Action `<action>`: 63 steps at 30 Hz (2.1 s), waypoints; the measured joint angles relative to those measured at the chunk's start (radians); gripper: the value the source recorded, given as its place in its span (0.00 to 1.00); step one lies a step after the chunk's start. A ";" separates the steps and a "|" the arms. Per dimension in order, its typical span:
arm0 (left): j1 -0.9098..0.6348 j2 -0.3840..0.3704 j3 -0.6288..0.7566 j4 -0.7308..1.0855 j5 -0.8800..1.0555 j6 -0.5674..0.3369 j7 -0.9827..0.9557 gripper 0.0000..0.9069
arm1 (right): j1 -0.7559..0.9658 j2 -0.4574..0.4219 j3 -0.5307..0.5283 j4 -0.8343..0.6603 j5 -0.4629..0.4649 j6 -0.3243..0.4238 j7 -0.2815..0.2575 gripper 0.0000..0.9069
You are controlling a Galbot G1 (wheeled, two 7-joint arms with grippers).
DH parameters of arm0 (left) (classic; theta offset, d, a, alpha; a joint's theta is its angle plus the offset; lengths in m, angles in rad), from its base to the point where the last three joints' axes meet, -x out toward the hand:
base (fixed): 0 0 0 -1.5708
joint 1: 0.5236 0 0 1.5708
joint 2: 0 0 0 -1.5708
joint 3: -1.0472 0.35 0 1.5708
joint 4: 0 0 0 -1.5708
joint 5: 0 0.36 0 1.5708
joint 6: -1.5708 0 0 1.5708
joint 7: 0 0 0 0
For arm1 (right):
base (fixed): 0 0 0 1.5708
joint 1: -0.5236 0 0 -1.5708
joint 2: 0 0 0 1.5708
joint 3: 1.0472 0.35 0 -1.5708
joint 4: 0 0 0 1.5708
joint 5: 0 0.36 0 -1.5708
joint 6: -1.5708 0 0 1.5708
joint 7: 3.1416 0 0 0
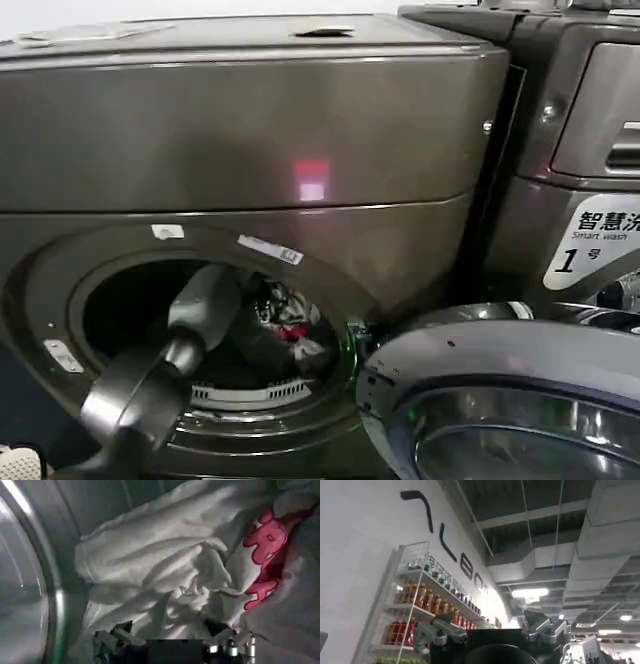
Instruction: Grasp the clothes from the dryer.
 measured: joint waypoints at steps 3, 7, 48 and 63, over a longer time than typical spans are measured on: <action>-0.003 -0.005 0.007 0.006 0.003 -0.005 0.014 0.00 | 0.000 0.001 0.000 -0.002 -0.002 0.000 0.000 1.00; -0.009 -0.010 0.012 0.012 0.003 -0.010 0.025 0.00 | -0.002 0.001 0.000 -0.002 -0.003 0.001 0.000 1.00; 0.217 0.046 -0.295 -0.372 -0.429 0.148 -0.330 0.00 | 0.033 0.004 -0.038 0.003 -0.019 0.007 0.002 1.00; 0.474 -0.014 -0.467 -0.770 -0.822 0.088 -0.743 0.00 | 0.049 0.002 -0.060 0.006 -0.019 0.027 0.010 1.00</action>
